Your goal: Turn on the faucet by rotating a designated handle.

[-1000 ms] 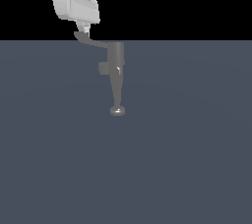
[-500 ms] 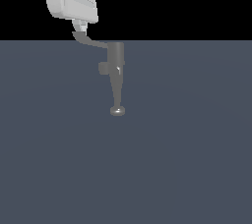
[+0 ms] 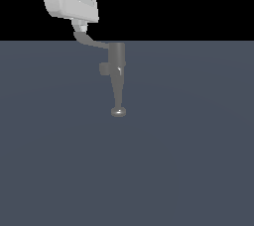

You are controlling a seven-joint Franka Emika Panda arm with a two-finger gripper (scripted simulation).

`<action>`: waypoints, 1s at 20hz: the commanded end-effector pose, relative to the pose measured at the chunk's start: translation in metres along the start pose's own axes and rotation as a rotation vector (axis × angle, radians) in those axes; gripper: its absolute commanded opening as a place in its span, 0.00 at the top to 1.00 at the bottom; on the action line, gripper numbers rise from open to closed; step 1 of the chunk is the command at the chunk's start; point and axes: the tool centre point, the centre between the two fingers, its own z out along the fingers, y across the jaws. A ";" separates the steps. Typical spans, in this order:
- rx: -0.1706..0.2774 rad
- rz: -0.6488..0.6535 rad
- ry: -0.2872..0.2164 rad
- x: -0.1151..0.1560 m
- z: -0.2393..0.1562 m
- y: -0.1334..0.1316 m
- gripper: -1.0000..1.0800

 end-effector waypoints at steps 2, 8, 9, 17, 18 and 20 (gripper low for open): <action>-0.003 0.004 0.003 0.011 0.000 0.008 1.00; -0.005 0.003 0.003 0.024 0.001 0.022 1.00; -0.005 0.002 0.003 0.026 0.001 0.025 1.00; -0.008 0.000 0.004 0.043 0.001 0.044 1.00; -0.008 0.000 0.004 0.046 0.001 0.047 1.00; -0.009 -0.001 0.004 0.050 0.001 0.052 1.00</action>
